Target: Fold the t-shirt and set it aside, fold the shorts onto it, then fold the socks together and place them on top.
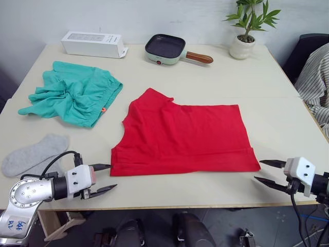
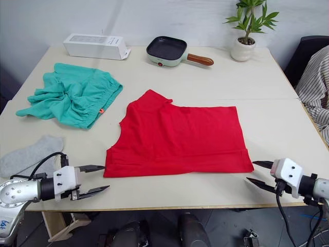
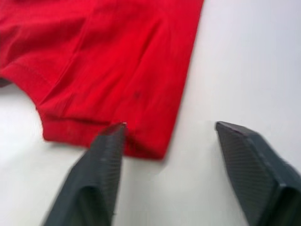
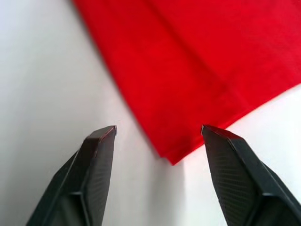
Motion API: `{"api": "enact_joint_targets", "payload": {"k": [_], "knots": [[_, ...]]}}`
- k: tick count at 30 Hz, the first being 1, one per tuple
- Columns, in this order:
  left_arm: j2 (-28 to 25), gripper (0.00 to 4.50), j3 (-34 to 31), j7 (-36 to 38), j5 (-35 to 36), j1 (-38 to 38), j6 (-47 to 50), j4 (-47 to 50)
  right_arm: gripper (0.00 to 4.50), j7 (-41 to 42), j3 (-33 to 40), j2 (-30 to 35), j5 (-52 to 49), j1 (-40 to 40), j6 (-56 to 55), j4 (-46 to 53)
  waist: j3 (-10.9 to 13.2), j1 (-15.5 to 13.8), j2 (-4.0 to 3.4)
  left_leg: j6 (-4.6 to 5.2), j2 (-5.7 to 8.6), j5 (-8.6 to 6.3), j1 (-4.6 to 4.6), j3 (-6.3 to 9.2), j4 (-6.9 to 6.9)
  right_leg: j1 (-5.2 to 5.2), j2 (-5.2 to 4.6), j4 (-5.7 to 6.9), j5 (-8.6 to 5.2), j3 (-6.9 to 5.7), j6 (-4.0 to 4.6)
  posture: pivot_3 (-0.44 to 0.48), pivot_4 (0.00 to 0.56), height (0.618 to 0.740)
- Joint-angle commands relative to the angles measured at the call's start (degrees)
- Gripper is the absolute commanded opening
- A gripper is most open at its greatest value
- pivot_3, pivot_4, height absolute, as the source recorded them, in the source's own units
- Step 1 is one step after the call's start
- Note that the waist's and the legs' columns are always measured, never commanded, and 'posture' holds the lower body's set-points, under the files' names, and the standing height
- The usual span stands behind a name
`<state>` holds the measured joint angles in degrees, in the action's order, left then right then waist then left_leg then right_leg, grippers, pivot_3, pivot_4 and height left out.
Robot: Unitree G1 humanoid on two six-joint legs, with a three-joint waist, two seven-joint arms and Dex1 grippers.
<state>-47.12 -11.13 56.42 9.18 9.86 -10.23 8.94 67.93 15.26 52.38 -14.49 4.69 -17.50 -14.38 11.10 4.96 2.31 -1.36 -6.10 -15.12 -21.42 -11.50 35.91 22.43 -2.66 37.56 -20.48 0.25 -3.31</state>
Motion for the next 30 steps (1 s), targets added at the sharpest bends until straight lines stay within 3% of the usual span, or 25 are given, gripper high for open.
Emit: {"api": "enact_joint_targets", "payload": {"k": [1,4,6,9,13,17,18,23,26,30], "knots": [[-0.1,3.36,2.4,-3.8,-6.5,-2.1,-1.8,-2.4,2.72,-1.0,-2.8,0.0,4.0,-4.1,-4.6,-4.2,0.0,0.0,-0.03,0.01,0.01,0.01,0.01,0.00,0.03,-0.01,-0.02,0.00,0.01,0.00,-0.01,0.000,0.150,0.740],[-0.3,3.36,4.2,-5.1,-9.0,-3.4,-1.1,-3.9,2.72,-2.1,-5.6,0.2,7.4,-8.5,-7.3,-9.6,-0.1,0.1,-0.09,0.03,0.02,0.00,0.21,-0.03,0.07,-0.19,-0.06,0.00,0.01,0.03,0.10,0.000,0.150,0.740],[-0.4,3.39,5.4,-5.4,-9.7,-4.0,-0.6,-4.7,2.32,-3.4,-7.1,0.4,9.6,-11.2,-8.2,-13.2,-0.1,0.2,-0.16,-0.02,0.02,-0.05,0.35,-0.01,0.07,-0.35,-0.10,-0.06,0.02,0.02,0.39,0.000,0.150,0.740],[-0.2,2.74,6.7,-6.8,-10.9,-5.2,0.0,-5.9,1.42,-4.2,-8.6,-0.1,10.4,-14.5,-10.2,-17.0,-0.2,0.6,-0.22,0.16,0.06,0.10,0.65,0.00,0.07,-0.74,-0.19,-0.26,0.01,0.00,0.85,0.000,0.150,0.740],[-0.2,1.51,8.1,-7.9,-11.0,-6.0,0.0,-7.3,0.06,-3.4,-10.0,-0.2,9.8,-16.3,-11.5,-18.9,-0.3,0.7,-0.34,0.17,0.21,0.09,1.12,0.07,-0.22,-1.05,-0.37,-0.77,0.18,-0.06,0.94,0.000,0.150,0.740],[-0.8,0.19,8.3,-7.8,-10.2,-5.1,-0.7,-6.9,0.00,-2.6,-10.1,0.1,8.9,-15.3,-13.4,-18.8,-0.5,0.9,-0.48,0.33,0.37,0.21,1.12,0.07,-0.41,-1.26,-0.49,-0.71,0.24,-0.06,0.82,0.000,0.150,0.740],[-1.0,0.04,8.0,-7.5,-9.7,-4.4,-1.4,-6.5,0.00,-2.4,-10.1,0.2,8.7,-14.8,-13.9,-18.6,-0.5,0.9,-0.51,0.35,0.37,0.22,1.12,0.07,-0.45,-1.24,-0.49,-0.69,0.26,-0.07,0.79,0.000,0.150,0.740],[-2.5,0.04,5.0,-4.3,-4.3,2.1,-0.9,-1.1,0.00,0.1,-9.3,1.5,5.4,-10.6,-14.0,-15.2,-0.5,1.2,-0.49,0.31,0.37,0.27,1.10,0.07,-0.74,-1.10,-0.47,-0.68,0.26,-0.08,0.75,0.000,0.150,0.740],[-3.5,0.04,2.8,-2.3,-0.8,7.3,-0.2,3.2,0.00,2.4,-8.1,2.5,2.3,-7.1,-12.3,-11.7,-0.5,1.3,-0.50,0.43,0.35,0.30,1.08,0.08,-0.86,-1.03,-0.44,-0.60,0.35,-0.11,0.01,0.000,0.150,0.740],[-3.7,0.04,-1.7,-2.3,1.1,13.9,1.3,7.9,0.00,6.0,-5.5,4.9,-2.5,1.2,-9.4,-5.0,-0.5,1.2,-0.50,0.05,0.34,0.03,1.03,0.12,-0.89,-0.96,-0.41,-0.56,-0.10,-0.13,-0.09,0.000,0.150,0.740]]}}
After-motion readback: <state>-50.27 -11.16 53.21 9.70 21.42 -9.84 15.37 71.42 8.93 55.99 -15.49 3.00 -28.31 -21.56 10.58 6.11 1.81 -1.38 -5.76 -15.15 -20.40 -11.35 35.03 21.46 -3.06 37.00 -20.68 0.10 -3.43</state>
